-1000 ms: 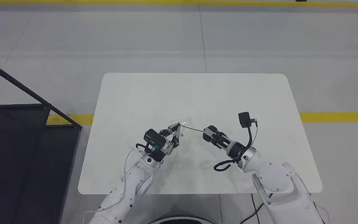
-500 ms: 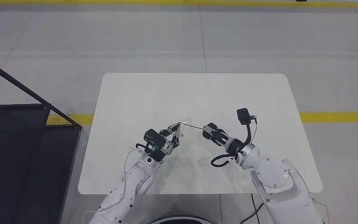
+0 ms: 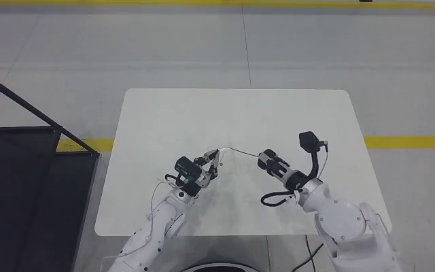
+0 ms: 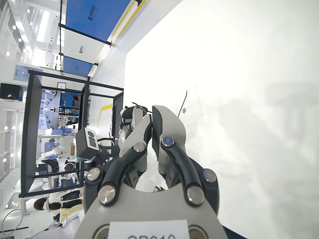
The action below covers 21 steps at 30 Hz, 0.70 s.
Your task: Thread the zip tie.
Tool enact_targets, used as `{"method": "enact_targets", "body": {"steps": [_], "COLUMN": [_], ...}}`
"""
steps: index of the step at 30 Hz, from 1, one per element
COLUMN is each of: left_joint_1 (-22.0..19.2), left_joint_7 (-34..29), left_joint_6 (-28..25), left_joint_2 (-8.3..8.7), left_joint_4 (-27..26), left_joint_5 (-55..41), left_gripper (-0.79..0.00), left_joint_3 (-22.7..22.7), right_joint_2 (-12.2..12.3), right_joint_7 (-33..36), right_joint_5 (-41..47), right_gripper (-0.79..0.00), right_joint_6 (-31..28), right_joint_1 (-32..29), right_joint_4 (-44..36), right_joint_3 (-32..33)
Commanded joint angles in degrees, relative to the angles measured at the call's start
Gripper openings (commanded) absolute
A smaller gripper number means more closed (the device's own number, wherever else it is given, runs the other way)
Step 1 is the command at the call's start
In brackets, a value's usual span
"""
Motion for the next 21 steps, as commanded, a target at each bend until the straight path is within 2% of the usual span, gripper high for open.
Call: {"method": "enact_targets", "body": {"steps": [1, 4, 9, 21], "left_joint_1": [0.0, 0.0, 0.0, 0.0], "left_joint_7": [0.0, 0.0, 0.0, 0.0], "left_joint_6": [0.0, 0.0, 0.0, 0.0], "left_joint_2": [0.0, 0.0, 0.0, 0.0], "left_joint_4": [0.0, 0.0, 0.0, 0.0], "left_joint_5": [0.0, 0.0, 0.0, 0.0], "left_gripper": [-0.785, -0.785, -0.785, -0.785], "left_joint_3": [0.0, 0.0, 0.0, 0.0], "right_joint_2": [0.19, 0.25, -0.28, -1.01], "right_joint_7": [2.22, 4.51, 4.28, 2.72], "right_joint_5": [-2.8, -6.29, -9.5, -8.27], "right_gripper": [-0.785, -0.785, -0.785, -0.785], "right_joint_6": [2.61, 5.58, 8.67, 9.36], "right_joint_1": [0.28, 1.71, 5.03, 6.45], "right_joint_4": [-1.56, -2.2, -0.76, -0.69], "right_joint_3": [-0.62, -2.63, -7.21, -8.88]}}
